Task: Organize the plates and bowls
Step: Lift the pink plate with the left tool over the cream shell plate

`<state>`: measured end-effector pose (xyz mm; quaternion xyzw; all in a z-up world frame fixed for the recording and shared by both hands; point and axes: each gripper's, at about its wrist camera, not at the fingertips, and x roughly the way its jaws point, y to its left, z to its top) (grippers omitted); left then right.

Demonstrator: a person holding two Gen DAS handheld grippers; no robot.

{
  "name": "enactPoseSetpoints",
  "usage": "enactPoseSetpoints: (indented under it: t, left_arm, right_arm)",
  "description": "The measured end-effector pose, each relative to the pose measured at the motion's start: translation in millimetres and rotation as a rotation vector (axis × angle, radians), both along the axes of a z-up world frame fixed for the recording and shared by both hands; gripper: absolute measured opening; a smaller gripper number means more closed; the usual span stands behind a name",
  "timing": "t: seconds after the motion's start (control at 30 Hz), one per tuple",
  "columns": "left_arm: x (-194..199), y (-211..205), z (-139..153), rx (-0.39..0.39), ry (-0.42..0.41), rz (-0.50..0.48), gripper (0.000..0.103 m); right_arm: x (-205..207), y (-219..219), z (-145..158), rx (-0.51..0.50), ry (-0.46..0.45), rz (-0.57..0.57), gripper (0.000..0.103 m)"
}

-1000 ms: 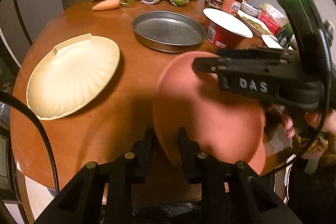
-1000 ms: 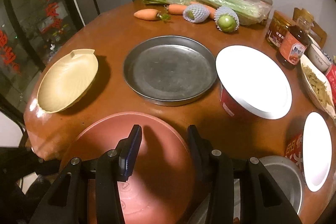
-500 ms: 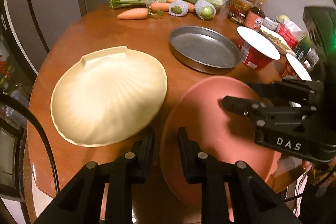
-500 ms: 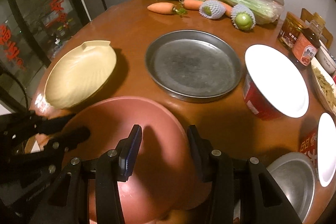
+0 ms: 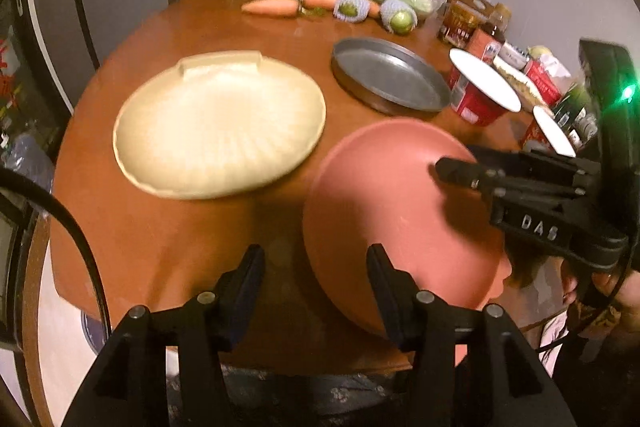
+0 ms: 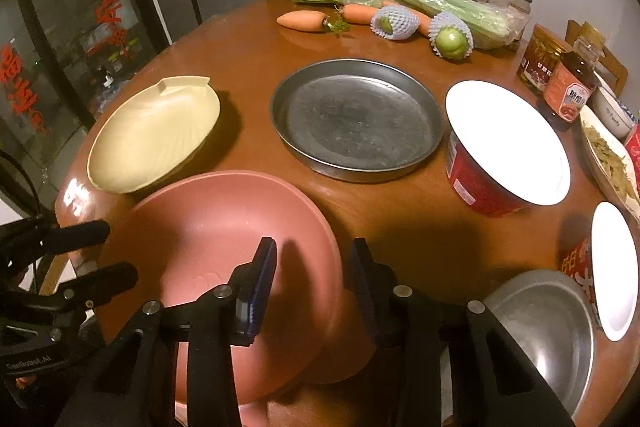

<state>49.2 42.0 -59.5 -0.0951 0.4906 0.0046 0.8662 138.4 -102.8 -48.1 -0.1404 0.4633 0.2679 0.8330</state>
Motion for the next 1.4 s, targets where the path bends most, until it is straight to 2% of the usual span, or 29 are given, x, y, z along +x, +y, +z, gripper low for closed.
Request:
enactPoseSetpoints:
  t: [0.07,0.13,0.23,0.5,0.73,0.9,1.17,1.4]
  left_arm:
    - [-1.8,-6.0,-0.2,0.019,-0.009,0.001,0.053]
    - [-0.8,-10.9,-1.4,0.006,-0.011,-0.015,0.052]
    - [-0.6,-19.0,-2.2,0.019,-0.021,-0.027,0.04]
    - [1.7,-19.0,0.9,0.032,-0.043,-0.012,0.031]
    - [-1.5,-9.6,22.8,0.051,-0.097,-0.004,0.031]
    - [-0.2,2.1,29.7,0.051,-0.106,0.009,0.031]
    - [3.2,30.8,45.4,0.053,-0.131,0.037,0.031]
    - [12.3,59.0,62.5,0.1,-0.14,0.05,0.031]
  right_arm:
    - [-2.4,-2.2,-1.0,-0.001,-0.001,-0.001,0.035]
    - [-5.1,-3.5,-1.4,-0.006,-0.005,-0.004,0.033]
    - [-9.3,-6.1,-2.2,-0.001,-0.005,-0.003,0.032]
    - [-14.8,-11.6,-1.4,0.009,-0.033,-0.034,0.029]
    - [-18.6,-10.5,11.3,0.04,-0.059,-0.041,0.028]
    - [-20.3,-1.1,23.0,0.058,-0.081,-0.036,0.028]
    - [-15.7,28.2,42.5,0.072,-0.11,-0.016,0.028]
    - [-12.1,62.3,63.2,0.08,-0.143,0.01,0.028]
